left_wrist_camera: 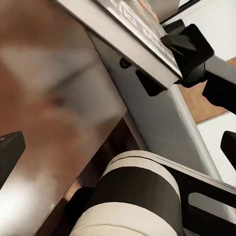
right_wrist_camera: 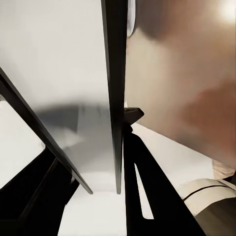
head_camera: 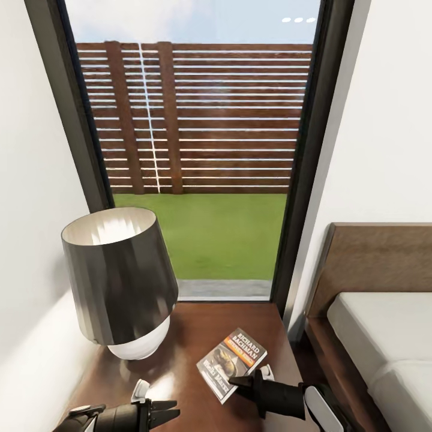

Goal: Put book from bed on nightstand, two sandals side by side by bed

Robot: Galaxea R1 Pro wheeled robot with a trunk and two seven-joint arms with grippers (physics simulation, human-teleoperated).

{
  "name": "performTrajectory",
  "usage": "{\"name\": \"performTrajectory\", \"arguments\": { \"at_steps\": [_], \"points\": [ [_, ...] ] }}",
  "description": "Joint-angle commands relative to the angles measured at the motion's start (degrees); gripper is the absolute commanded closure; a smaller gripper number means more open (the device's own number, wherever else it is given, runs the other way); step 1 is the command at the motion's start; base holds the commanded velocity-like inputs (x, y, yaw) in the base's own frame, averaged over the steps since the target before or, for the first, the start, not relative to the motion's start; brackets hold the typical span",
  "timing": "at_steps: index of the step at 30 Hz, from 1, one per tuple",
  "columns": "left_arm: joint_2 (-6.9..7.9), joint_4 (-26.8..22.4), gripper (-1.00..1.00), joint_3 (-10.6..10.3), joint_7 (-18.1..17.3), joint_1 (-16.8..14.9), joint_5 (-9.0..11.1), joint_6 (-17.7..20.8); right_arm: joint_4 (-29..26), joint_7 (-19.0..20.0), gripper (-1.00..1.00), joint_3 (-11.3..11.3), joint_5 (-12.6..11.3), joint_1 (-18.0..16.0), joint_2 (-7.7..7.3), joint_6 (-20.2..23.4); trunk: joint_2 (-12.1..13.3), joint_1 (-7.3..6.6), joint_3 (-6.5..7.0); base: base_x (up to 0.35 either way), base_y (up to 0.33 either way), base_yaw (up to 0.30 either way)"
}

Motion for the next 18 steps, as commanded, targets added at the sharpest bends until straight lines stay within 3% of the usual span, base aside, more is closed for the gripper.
{"name": "performTrajectory", "arguments": {
  "at_steps": [1,8,18],
  "points": [
    [-0.01,-0.01,-1.0,-0.03,-0.2,-0.02,0.13,0.6,0.04,0.48,1.0,0.15,0.12,-0.04,-0.05,0.04,-0.02,-0.01,-0.06,0.0,0.0,0.0],
    [0.0,0.01,-1.0,-0.01,-0.22,-0.02,0.16,0.6,0.09,0.68,1.0,0.15,0.2,-0.03,-0.05,-0.02,-0.02,-0.01,-0.06,0.0,0.0,0.0],
    [-0.03,-0.02,-1.0,-0.04,-0.22,-0.02,0.13,0.6,0.22,0.67,1.0,0.15,0.21,-0.01,-0.05,-0.05,-4.03,2.18,-1.85,0.0,0.0,0.0]
  ]
}}
